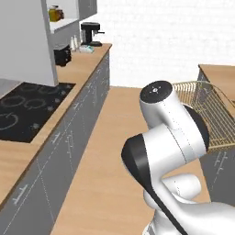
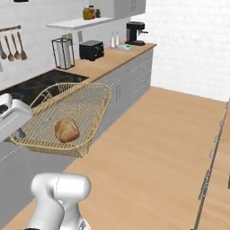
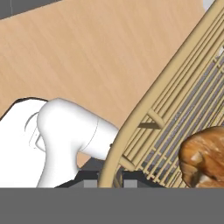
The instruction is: Open the cabinet, pick up the bread from the cabinet and place it in the basket. Then move the basket to the dining counter.
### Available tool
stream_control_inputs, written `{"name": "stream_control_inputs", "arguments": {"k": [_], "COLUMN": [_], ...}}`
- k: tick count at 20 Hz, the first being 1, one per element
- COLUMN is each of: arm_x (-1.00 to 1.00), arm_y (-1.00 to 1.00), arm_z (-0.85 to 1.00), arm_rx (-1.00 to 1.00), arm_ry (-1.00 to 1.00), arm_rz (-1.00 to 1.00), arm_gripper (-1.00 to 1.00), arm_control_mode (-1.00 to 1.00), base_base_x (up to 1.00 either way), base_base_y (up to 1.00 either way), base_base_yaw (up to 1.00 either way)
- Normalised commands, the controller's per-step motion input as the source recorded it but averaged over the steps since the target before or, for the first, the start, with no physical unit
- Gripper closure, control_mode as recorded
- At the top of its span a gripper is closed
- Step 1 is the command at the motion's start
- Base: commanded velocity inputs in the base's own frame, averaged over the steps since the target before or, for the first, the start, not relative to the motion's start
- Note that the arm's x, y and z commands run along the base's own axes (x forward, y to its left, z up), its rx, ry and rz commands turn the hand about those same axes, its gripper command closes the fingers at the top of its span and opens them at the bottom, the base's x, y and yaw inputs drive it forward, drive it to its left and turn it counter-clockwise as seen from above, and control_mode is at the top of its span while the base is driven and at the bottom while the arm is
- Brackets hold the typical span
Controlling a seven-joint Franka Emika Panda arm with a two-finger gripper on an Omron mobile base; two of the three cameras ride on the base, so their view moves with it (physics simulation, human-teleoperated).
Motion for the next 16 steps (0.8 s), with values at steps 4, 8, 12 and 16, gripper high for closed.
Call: {"name": "stream_control_inputs", "arguments": {"k": [4, 8, 12, 16], "arm_x": [0.00, 0.00, 0.00, 0.00], "arm_y": [0.00, 0.00, 0.00, 0.00], "arm_z": [0.00, 0.00, 0.00, 0.00], "arm_rx": [0.00, 0.00, 0.00, 0.00], "arm_ry": [0.00, 0.00, 0.00, 0.00], "arm_rz": [0.00, 0.00, 0.00, 0.00], "arm_gripper": [1.00, 1.00, 1.00, 1.00], "arm_control_mode": [1.00, 1.00, 1.00, 1.00], "base_base_x": [-0.17, -0.58, -0.88, -1.00], "base_base_y": [0.00, 0.12, 0.38, 0.28], "base_base_yaw": [-0.78, -0.69, -0.54, -0.47]}}
